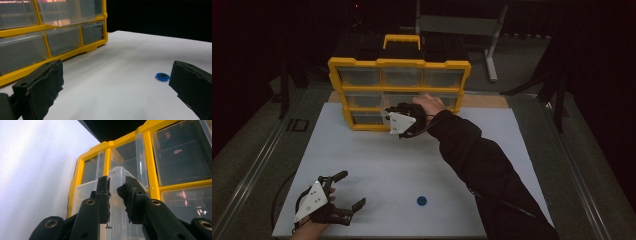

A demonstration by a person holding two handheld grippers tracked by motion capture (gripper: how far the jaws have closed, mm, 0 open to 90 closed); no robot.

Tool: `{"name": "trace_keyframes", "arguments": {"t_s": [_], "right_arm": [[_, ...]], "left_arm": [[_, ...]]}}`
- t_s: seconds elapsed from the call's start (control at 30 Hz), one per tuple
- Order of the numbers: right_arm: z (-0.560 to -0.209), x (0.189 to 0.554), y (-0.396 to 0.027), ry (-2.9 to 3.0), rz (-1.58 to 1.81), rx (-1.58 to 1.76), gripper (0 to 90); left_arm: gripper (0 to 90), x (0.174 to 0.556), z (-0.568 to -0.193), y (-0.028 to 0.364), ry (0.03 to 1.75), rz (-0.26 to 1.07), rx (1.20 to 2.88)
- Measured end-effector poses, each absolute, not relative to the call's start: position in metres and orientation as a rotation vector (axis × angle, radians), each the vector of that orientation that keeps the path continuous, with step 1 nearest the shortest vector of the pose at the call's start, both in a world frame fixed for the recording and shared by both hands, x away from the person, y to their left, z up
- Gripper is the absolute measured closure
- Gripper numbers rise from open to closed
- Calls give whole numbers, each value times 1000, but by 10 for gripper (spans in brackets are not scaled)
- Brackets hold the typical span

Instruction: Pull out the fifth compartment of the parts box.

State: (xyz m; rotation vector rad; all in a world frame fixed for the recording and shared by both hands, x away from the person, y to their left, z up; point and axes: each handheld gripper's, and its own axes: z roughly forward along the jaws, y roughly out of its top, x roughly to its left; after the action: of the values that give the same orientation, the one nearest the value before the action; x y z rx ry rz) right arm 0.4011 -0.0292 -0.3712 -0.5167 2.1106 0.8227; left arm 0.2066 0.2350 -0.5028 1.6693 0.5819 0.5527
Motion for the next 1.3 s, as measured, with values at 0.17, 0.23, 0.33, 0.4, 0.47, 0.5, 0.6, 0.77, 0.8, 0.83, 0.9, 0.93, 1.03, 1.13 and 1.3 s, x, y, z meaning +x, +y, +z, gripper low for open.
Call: {"name": "trace_keyframes", "arguments": {"t_s": [0.17, 0.23, 0.33, 0.4, 0.47, 0.5, 0.6, 0.77, 0.8, 0.83, 0.9, 0.93, 1.03, 1.13, 1.3], "right_arm": [[-369, 395, -31, 2121, 836, -522, 748], [-369, 394, -31, 2122, 842, -521, 748], [-369, 391, -31, 2121, 843, -524, 748], [-370, 389, -32, 2124, 855, -526, 747], [-370, 387, -33, 2124, 850, -531, 747], [-370, 386, -33, 2124, 853, -531, 747], [-370, 384, -34, 2123, 857, -536, 747], [-373, 383, -35, 2128, 864, -540, 746], [-374, 383, -35, 2134, 864, -540, 745], [-376, 383, -35, 2139, 862, -537, 745], [-377, 384, -37, 2143, 881, -527, 746], [-377, 384, -37, 2143, 885, -524, 745], [-377, 385, -36, 2139, 885, -531, 745], [-377, 385, -36, 2141, 891, -533, 745], [-377, 385, -35, 2152, 895, -514, 743]], "left_arm": [[0, 207, -503, 235, 581, 551, 1671], [0, 207, -503, 235, 581, 552, 1672], [0, 207, -503, 235, 584, 552, 1670], [0, 207, -503, 235, 584, 553, 1671], [0, 207, -503, 235, 582, 553, 1672], [0, 207, -503, 235, 582, 553, 1672], [0, 207, -503, 234, 583, 553, 1672], [0, 207, -503, 234, 582, 552, 1673], [0, 207, -503, 234, 582, 552, 1675], [0, 207, -503, 234, 581, 553, 1676], [0, 207, -503, 234, 580, 553, 1677], [0, 207, -503, 234, 581, 553, 1677], [0, 207, -503, 234, 582, 553, 1676], [0, 207, -503, 234, 580, 554, 1678], [0, 207, -503, 234, 581, 553, 1678]]}}
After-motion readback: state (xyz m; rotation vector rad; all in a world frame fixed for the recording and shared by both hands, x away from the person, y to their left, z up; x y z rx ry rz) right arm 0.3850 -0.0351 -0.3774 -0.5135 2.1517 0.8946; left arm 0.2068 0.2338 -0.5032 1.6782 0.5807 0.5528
